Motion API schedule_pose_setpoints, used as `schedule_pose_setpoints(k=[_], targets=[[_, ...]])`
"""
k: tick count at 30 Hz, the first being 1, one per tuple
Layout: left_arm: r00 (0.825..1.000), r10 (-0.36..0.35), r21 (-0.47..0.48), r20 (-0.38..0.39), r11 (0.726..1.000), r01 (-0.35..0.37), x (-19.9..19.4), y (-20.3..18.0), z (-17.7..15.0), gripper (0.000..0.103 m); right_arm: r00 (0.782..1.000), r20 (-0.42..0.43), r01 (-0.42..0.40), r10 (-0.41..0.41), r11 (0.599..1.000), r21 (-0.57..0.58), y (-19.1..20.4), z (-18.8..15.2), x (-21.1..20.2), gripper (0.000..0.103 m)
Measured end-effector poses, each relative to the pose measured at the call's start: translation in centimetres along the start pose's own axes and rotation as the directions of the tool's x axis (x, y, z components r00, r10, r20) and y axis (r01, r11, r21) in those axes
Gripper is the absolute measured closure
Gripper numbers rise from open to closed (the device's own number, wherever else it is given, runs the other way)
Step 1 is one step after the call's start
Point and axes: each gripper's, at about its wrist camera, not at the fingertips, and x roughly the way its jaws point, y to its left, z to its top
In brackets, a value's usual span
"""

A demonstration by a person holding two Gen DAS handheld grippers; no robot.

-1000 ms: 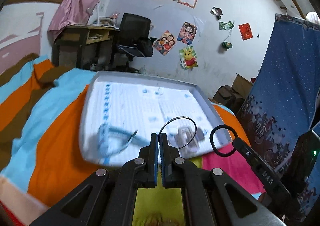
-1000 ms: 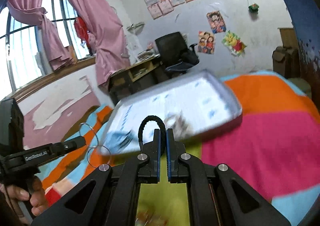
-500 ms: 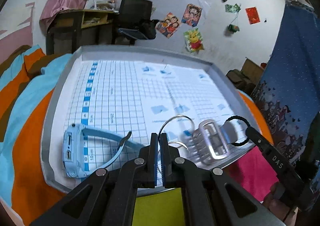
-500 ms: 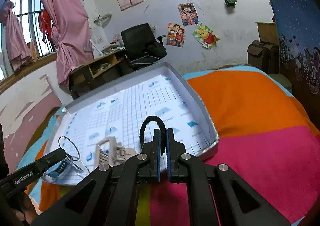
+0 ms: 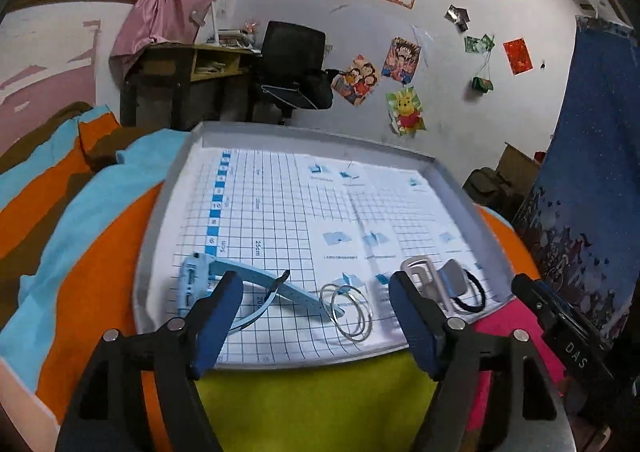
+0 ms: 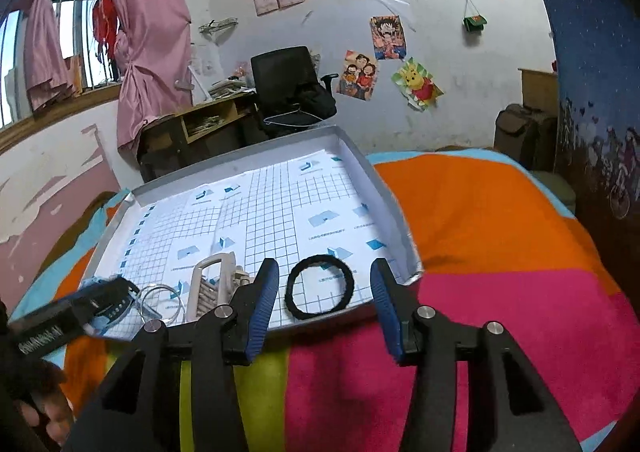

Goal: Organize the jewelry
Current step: 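Carry the hoop and hair tie into the grey tray and release them, then withdraw both tools from the tray back over the bedspread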

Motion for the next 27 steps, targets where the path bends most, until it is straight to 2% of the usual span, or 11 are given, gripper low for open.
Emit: schedule_pose_setpoints(k=[2,4,5,10,12,17,20,27], targets=[[1.0,0.006,0.0,0.028,1.0,-0.006,-1.6,-0.1,0.1,0.019,1.0,0.013,-0.002,0.002,1.0,-0.017,-0.1,0.3,-1.6,0.058],[0.998,0.002,-0.002,0.065,1.0,-0.002,-3.4,-0.2,0.1,0.008,1.0,0.03,-0.008,0.009,0.999,-0.032,-0.1,0.5,-3.3,0.048],[0.997,0.001,-0.002,0.082,1.0,-0.001,-4.3,-0.2,0.1,0.006,0.999,0.042,-0.014,0.015,0.999,-0.041,-0.2,0.7,-4.4,0.04],[0.988,0.011,0.029,0.155,0.999,-0.016,-9.5,-0.8,-0.7,0.0,0.996,0.086,-0.03,0.037,0.997,-0.076,0.0,1.0,-9.3,0.024],[0.983,0.02,0.037,0.183,0.999,-0.027,-11.7,-0.8,-1.3,0.0,0.994,0.101,-0.038,0.045,0.997,-0.071,0.0,1.1,-11.7,0.012],[0.975,0.038,0.054,0.219,0.997,-0.051,-16.6,-1.0,-3.0,0.0,0.988,0.136,-0.06,0.069,0.996,-0.065,0.0,0.6,-17.0,0.009],[0.97,0.04,0.061,0.24,0.997,-0.057,-19.3,-0.8,-4.0,0.0,0.984,0.161,-0.071,0.082,0.995,-0.074,0.3,-0.5,-20.2,0.002],[0.959,0.05,0.065,0.28,0.995,-0.071,-24.9,0.0,-6.9,0.0,0.972,0.207,-0.094,0.111,0.992,-0.089,1.0,-3.3,-26.6,0.002]])
